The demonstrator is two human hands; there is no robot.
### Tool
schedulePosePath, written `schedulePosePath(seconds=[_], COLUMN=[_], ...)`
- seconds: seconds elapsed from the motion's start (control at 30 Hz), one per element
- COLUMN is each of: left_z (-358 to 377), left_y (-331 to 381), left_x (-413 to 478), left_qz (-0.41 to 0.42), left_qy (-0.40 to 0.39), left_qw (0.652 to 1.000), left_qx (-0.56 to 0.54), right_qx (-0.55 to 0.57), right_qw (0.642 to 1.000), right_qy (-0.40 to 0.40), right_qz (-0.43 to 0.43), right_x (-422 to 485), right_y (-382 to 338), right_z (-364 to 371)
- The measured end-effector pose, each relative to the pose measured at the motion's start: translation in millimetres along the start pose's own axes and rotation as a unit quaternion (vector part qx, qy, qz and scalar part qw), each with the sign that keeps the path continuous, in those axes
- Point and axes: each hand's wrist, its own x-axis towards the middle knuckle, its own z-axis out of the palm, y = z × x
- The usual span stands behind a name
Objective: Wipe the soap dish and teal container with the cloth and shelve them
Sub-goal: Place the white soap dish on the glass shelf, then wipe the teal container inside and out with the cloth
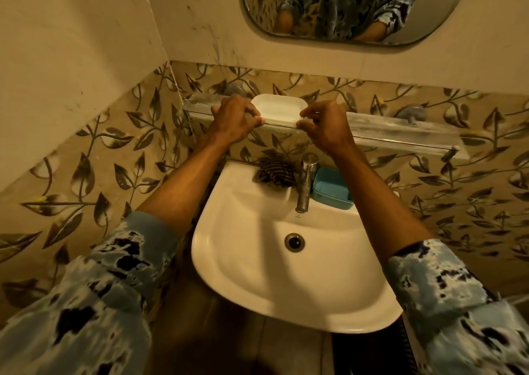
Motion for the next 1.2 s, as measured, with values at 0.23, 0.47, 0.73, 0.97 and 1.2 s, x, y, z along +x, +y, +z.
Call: schedulePosePath(seconds=[0.23,0.47,0.73,0.97,1.2], left_z=[3.3,67.6,142.6,174.8,195.3], left_y=[-9.1,-51.9,-67.5,-55.5,-55.8], left_x=[-15.3,-91.9,-129.1,-89.1,-22.9], left_qz=[-0.008,-0.087,-0.152,-0.134,-0.005], left_qy=[0.101,0.231,0.073,-0.035,-0.145], left_qw=[0.993,0.961,0.983,0.99,0.989], left_qx=[-0.063,-0.121,-0.068,-0.016,0.004], right_qx=[0.011,-0.001,-0.142,-0.205,0.2], right_qw=[0.977,0.976,0.975,0.961,0.921], right_qy=[0.19,0.21,0.004,-0.04,0.011], right_qz=[-0.096,0.057,0.171,0.181,0.335], right_x=[-43.8,-124.7,-113.8,-104.3,-162.7], right_y=[16.5,116.6,171.0,188.1,151.6], right_z=[-1.7,22.1,53.2,48.1,0.2])
